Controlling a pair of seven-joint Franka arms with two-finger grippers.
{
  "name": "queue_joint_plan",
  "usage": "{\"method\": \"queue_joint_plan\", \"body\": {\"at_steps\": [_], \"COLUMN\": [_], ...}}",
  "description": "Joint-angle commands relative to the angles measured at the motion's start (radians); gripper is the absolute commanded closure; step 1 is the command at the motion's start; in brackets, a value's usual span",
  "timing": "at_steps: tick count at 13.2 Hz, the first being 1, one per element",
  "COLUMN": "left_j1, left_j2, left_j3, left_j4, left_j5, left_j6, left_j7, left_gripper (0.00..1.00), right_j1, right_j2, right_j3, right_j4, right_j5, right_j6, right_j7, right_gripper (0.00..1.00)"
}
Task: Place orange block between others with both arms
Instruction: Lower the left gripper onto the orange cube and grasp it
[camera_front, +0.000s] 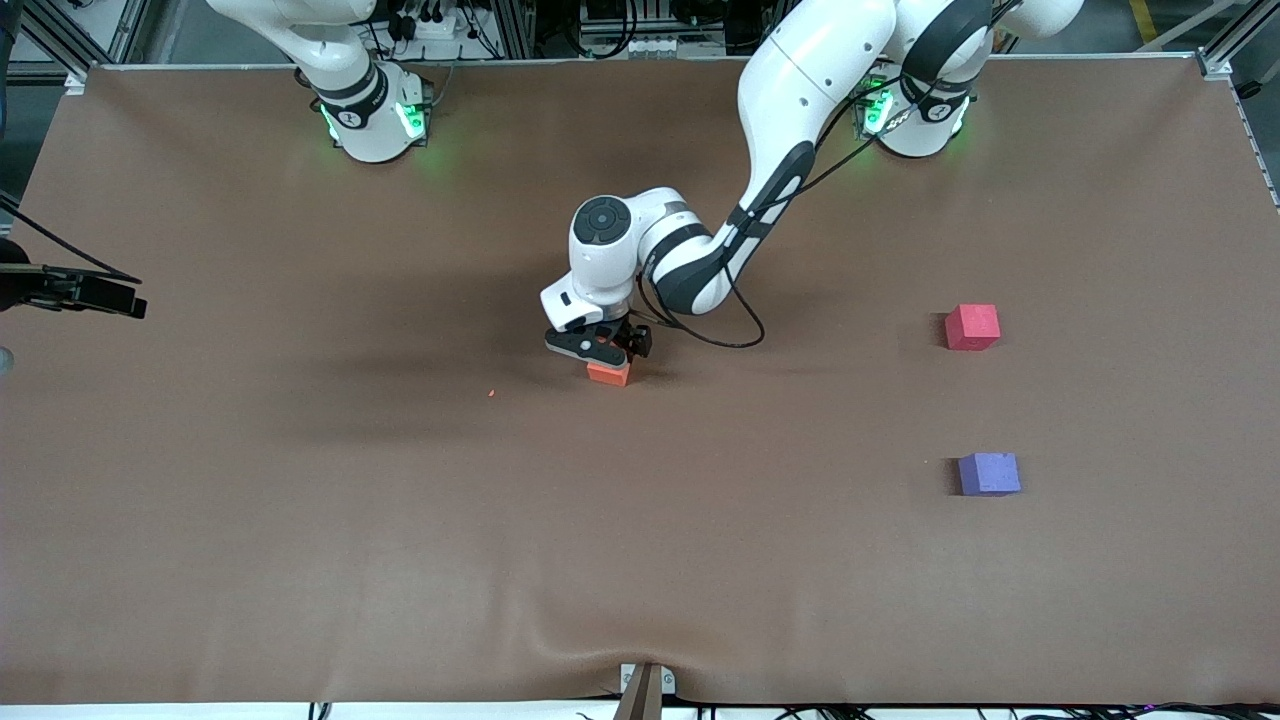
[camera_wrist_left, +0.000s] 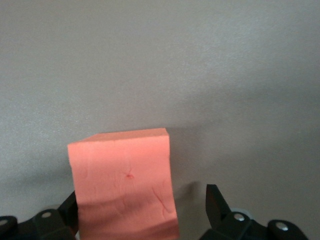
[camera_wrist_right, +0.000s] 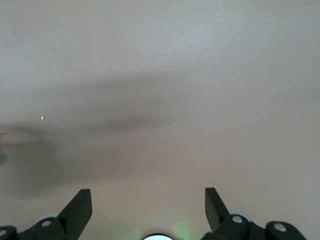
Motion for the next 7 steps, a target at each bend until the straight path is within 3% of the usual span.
{"method": "queue_joint_plan", "body": {"at_steps": [1,5,7], "left_j1": [-0.03,-0.029,-0.029], "left_j2": [0.012,-0.008,-0.057], "left_j3": [0.019,0.024,0.029], "left_j4": [0.016,0.009,0.009], "left_j5": [0.052,0.065,0.072], "left_j6": [0.011,-0.019,-0.144], "left_j7": [-0.091,-0.134,-0.145], "left_gripper": [1.0,1.0,1.0], "right_j1": [-0.015,-0.017,-0.017], "right_j2": [-0.001,-0.001,-0.001], "right_j3": [0.012,0.012,0.012], "right_j4": [0.005,0.005,0.005], "right_j5": [0.01,0.01,0.01], "right_j6": [0.001,0.001,0.001], "right_j7": [0.001,0.001,0.001], "right_gripper": [0.0,0.0,0.0]}}
